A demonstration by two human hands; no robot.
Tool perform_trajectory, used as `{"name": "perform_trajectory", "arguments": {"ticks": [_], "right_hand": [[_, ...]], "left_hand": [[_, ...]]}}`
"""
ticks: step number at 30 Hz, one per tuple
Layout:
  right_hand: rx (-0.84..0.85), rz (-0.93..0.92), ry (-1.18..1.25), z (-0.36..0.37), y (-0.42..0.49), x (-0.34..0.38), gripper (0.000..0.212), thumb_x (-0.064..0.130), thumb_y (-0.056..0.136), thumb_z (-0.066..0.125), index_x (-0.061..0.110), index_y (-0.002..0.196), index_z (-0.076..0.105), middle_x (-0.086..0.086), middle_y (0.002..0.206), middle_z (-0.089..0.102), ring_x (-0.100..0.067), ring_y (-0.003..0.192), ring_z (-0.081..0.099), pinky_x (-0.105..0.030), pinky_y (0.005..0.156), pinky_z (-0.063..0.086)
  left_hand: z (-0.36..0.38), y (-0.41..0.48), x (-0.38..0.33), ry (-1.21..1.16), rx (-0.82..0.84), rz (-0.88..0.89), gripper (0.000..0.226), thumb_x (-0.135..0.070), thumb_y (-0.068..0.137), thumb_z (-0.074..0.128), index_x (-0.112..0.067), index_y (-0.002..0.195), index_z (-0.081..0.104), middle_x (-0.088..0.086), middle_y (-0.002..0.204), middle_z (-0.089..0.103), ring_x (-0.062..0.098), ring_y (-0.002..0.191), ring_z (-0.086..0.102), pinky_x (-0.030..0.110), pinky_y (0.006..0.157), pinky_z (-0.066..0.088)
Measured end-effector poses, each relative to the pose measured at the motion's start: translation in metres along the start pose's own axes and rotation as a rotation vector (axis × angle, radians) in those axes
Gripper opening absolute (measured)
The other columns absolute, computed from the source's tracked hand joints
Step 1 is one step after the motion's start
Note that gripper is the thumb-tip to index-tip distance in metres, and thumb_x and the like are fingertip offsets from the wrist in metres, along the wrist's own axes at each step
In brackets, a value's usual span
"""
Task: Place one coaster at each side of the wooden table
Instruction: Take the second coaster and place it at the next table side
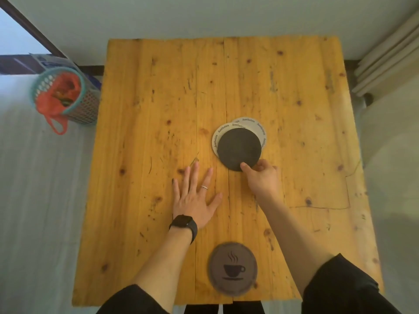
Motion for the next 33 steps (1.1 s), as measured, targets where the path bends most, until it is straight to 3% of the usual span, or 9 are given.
{"name": "perform_trajectory", "arguments": {"ticks": [7,9,11,15,18,21,26,29,33], "right_hand": [[-0.012,-0.074,0.303,-0.026,-0.028,-0.01,0.025,0.024,0.099,0.062,0.033,0.122,0.056,0.002,0.106,0.065,-0.016,0.084,0.069,-0.036,0.07,0.06],[-0.017,-0.111,0.366,-0.039,-0.049,-0.02,0.02,0.016,0.1,0.06,0.03,0.113,0.064,0.0,0.1,0.067,-0.016,0.075,0.072,-0.038,0.071,0.063],[-0.022,-0.205,0.322,-0.052,-0.074,-0.03,0.022,0.012,0.098,0.061,0.031,0.101,0.071,-0.002,0.102,0.069,-0.015,0.078,0.073,-0.034,0.068,0.06],[-0.023,-0.449,0.082,-0.077,-0.128,-0.052,0.027,0.008,0.093,0.067,0.033,0.095,0.075,0.01,0.107,0.063,0.0,0.101,0.062,-0.018,0.079,0.052],[-0.072,-0.461,0.023,-0.103,-0.169,-0.075,0.024,0.006,0.091,0.07,0.028,0.093,0.079,0.017,0.107,0.061,0.014,0.103,0.056,-0.014,0.084,0.05],[-0.035,-0.247,0.231,-0.124,-0.198,-0.105,0.023,0.001,0.086,0.071,0.021,0.092,0.081,0.014,0.115,0.062,0.015,0.101,0.059,-0.016,0.086,0.055],[0.062,0.151,0.887,-0.142,-0.23,-0.146,0.041,0.014,0.076,0.075,0.016,0.117,0.07,-0.011,0.132,0.065,-0.028,0.112,0.069,-0.035,0.084,0.057],[0.103,0.204,0.804,-0.162,-0.245,-0.157,0.047,0.03,0.09,0.075,0.021,0.131,0.055,-0.009,0.116,0.073,-0.027,0.097,0.075,-0.036,0.076,0.06],[0.059,0.129,0.494,-0.196,-0.253,-0.174,0.032,0.038,0.091,0.072,0.017,0.115,0.069,-0.004,0.102,0.077,-0.01,0.081,0.072,-0.02,0.058,0.054]], "left_hand": [[-0.021,0.001,-0.007,-0.061,0.237,-0.02,0.074,-0.07,0.093,0.016,-0.041,0.152,-0.015,-0.003,0.156,-0.038,0.022,0.147,-0.028,0.052,0.12,-0.009],[-0.053,-0.002,-0.015,-0.347,0.269,-0.119,0.074,-0.07,0.094,0.019,-0.029,0.156,0.021,0.002,0.167,-0.002,0.024,0.153,0.001,0.049,0.122,0.01],[-0.075,-0.012,-0.026,-0.747,0.324,-0.253,0.081,-0.074,0.091,0.019,-0.019,0.142,0.051,0.009,0.152,0.044,0.028,0.137,0.043,0.043,0.111,0.035],[-0.083,-0.053,-0.056,-1.462,0.526,-0.5,0.047,-0.055,0.094,0.052,-0.013,0.111,0.066,0.013,0.113,0.071,0.028,0.09,0.07,0.043,0.089,0.055],[-0.082,-0.084,-0.067,-1.375,0.513,-0.441,0.027,-0.013,0.094,0.065,-0.009,0.12,0.062,0.012,0.104,0.072,0.022,0.074,0.067,0.032,0.065,0.056],[-0.083,-0.117,-0.081,-1.399,0.601,-0.39,0.03,-0.01,0.091,0.068,-0.017,0.12,0.062,0.008,0.101,0.072,0.019,0.072,0.067,0.024,0.053,0.054],[-0.086,-0.158,-0.109,-1.394,0.653,-0.272,0.028,-0.01,0.093,0.065,-0.022,0.118,0.063,0.007,0.103,0.071,0.017,0.078,0.067,0.026,0.055,0.054],[-0.087,-0.174,-0.13,-1.271,0.696,-0.148,0.029,-0.012,0.092,0.067,-0.02,0.12,0.066,0.01,0.106,0.073,0.018,0.081,0.068,0.031,0.065,0.052],[-0.093,-0.185,-0.169,-1.116,0.776,0.026,0.023,-0.014,0.091,0.069,-0.02,0.114,0.069,0.016,0.11,0.074,0.027,0.094,0.071,0.039,0.077,0.06]]}}
Point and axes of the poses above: each hand's wrist, its own y-axis towards the middle knuckle, its own z-axis out of the palm, x = y × z, the point moved 6 cm from there along y, towards the middle knuckle
